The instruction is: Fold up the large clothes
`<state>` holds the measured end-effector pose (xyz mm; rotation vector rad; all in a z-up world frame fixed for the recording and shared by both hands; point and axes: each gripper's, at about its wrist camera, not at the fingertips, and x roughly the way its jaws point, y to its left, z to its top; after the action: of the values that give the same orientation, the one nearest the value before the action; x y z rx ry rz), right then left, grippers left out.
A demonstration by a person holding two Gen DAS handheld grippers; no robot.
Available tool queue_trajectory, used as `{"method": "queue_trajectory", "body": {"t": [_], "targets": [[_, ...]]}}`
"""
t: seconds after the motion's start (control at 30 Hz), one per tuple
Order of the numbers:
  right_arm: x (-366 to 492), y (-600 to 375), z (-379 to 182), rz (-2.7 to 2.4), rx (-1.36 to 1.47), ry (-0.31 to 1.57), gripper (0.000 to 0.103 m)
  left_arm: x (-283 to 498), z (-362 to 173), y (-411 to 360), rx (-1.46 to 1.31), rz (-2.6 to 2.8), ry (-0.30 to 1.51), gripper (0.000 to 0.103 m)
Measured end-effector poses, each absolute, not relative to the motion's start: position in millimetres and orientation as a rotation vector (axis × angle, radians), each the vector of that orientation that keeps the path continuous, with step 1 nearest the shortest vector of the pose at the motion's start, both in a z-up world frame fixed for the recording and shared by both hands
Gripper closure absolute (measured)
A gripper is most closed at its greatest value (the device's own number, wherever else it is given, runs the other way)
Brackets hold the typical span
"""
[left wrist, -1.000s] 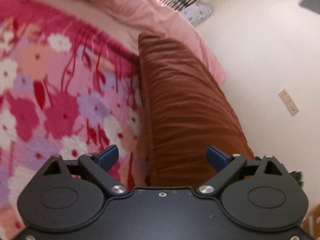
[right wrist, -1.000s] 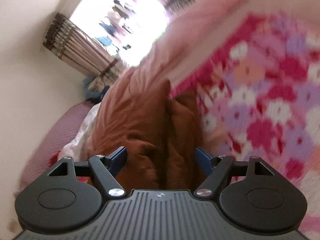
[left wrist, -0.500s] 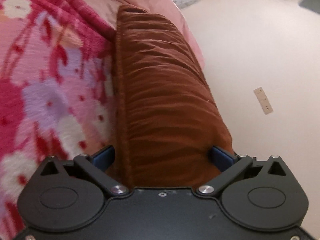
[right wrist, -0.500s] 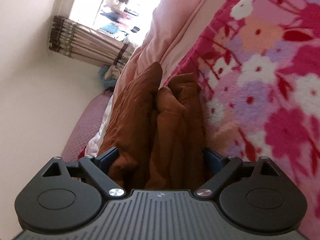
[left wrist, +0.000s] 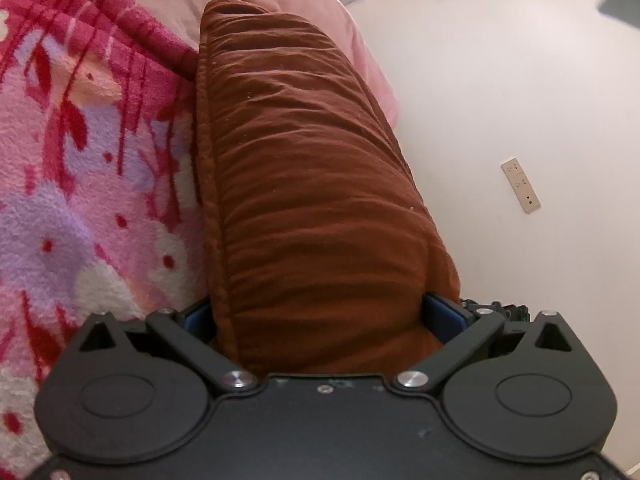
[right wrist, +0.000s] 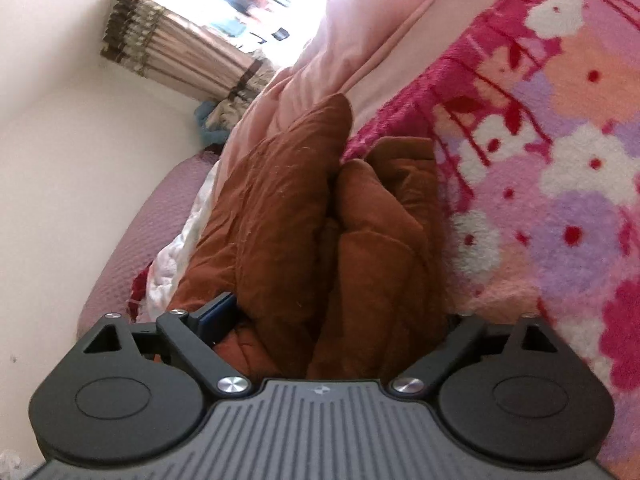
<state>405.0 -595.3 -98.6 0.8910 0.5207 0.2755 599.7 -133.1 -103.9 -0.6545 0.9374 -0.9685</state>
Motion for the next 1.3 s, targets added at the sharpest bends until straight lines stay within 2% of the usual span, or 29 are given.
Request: {"method": "queue_trajectory", "body": {"t": [0.07,0.17,0.23,0.3,0.5,0.73,0.93,1.07,1.17,1.2,1.3], "targets": [[401.4,-596.1,-99.8,0.259,0.904,0.517,0.023,593.5,-98.4,-131.5,-0.652,-0.960,0.927,0.003],[395.2,-592.4,-95.5,0.255,0.921,0.490,0.043,586.1,-86.4,-130.6,-0.637,-0.956,0.904,0.011],[387.9,-587.7,-87.7,0.250,0.925,0.465,0.049,582.3,-76.5,-125.6,-0.645,-0.955,0.900,0.017],[382.4,-580.9,-77.9,0.257,0.930,0.446,0.052,574.5,-62.1,-114.0,-0.632,-0.947,0.872,0.018],[376.7,-527.2,-36.8,0.334,0.865,0.412,0.053,542.9,-20.4,-51.6,-0.607,-0.908,0.779,0.018],[387.6,-456.3,-21.3,0.438,0.813,0.395,0.052,506.6,15.5,2.1,-0.597,-0.841,0.703,0.017],[403.0,-414.2,-35.9,0.425,0.793,0.413,0.052,522.1,-14.6,3.0,-0.626,-0.820,0.698,0.017],[412.4,-405.6,-58.1,0.364,0.788,0.466,0.052,532.7,-47.7,5.6,-0.623,-0.802,0.759,0.017],[416.4,-408.7,-76.9,0.330,0.786,0.506,0.051,534.4,-62.8,7.6,-0.595,-0.799,0.759,0.010],[416.6,-413.5,-83.1,0.345,0.813,0.503,0.050,533.9,-63.9,9.0,-0.597,-0.802,0.758,0.008],[417.8,-419.5,-92.4,0.372,0.864,0.512,0.035,530.6,-56.6,14.6,-0.574,-0.791,0.770,0.007]]}}
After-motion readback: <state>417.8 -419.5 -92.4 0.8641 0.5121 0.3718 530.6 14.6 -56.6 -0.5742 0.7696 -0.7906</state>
